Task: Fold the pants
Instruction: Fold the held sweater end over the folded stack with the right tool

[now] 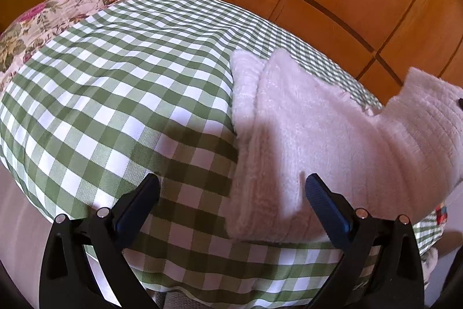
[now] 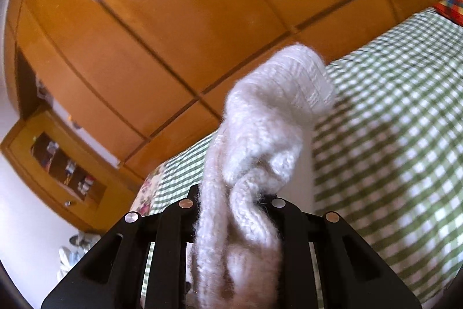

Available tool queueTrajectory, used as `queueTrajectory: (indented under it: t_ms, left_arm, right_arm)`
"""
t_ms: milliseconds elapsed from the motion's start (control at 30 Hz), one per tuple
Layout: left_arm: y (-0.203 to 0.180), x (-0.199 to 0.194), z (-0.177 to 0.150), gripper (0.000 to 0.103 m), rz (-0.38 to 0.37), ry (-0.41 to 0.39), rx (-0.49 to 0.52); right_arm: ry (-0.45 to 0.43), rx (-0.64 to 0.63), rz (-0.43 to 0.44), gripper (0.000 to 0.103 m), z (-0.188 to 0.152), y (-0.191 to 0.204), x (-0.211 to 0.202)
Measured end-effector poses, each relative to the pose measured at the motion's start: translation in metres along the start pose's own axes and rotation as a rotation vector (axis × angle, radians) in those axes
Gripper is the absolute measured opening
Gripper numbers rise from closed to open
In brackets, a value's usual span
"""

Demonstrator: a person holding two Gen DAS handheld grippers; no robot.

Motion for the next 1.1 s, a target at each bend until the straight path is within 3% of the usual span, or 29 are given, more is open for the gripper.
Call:
queueTrajectory:
  t_ms: [433,667,867,900,1033,1100]
  left_arm:
    - [0.004,0.001,0.0,0.1,-0.014,0.0,-0.02]
    - [0.004,0.001,0.001,0.1,-0.015,0.0,-0.022]
    - [0.003,0.002,0.0,0.1,-0.008,-0.001,-0.013]
    - [0.003,0.001,0.0,0.1,-0.008,-0.001,-0.011]
    - [0.005,-0.001,0.0,0.1,-0.017,-0.01,-0.02]
    - [0.009,-0.006,0.001,0.1,-0.03,-0.028,-0.046]
  right_arm:
    - [0.201,-0.231,0.023,0.018,-0.065,0.094,0.101]
    - [0.332,-0.339,0.014,0.018,-0.122,0.106,0.147]
    - [0.424,-0.337,0.013,0.019,-0.15,0.094,0.167]
    - [0.422,-0.327,0.022,0.023,-0.151,0.093,0.167]
    - [0.434,-0.331,0.121,0.064,-0.151,0.101,0.157]
    - [0.42,-0.35,0.165,0.064,-0.149,0.105,0.142]
Point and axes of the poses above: each gripper's, at about its wrist camera, not at the fingertips, and x roughly the way its jaws point, y to its left, z to its top, the point moved 3 cm from there along x, roughly the way its jaws point, and after that the axes turned 5 degrees about y, right-handed, at the moved point
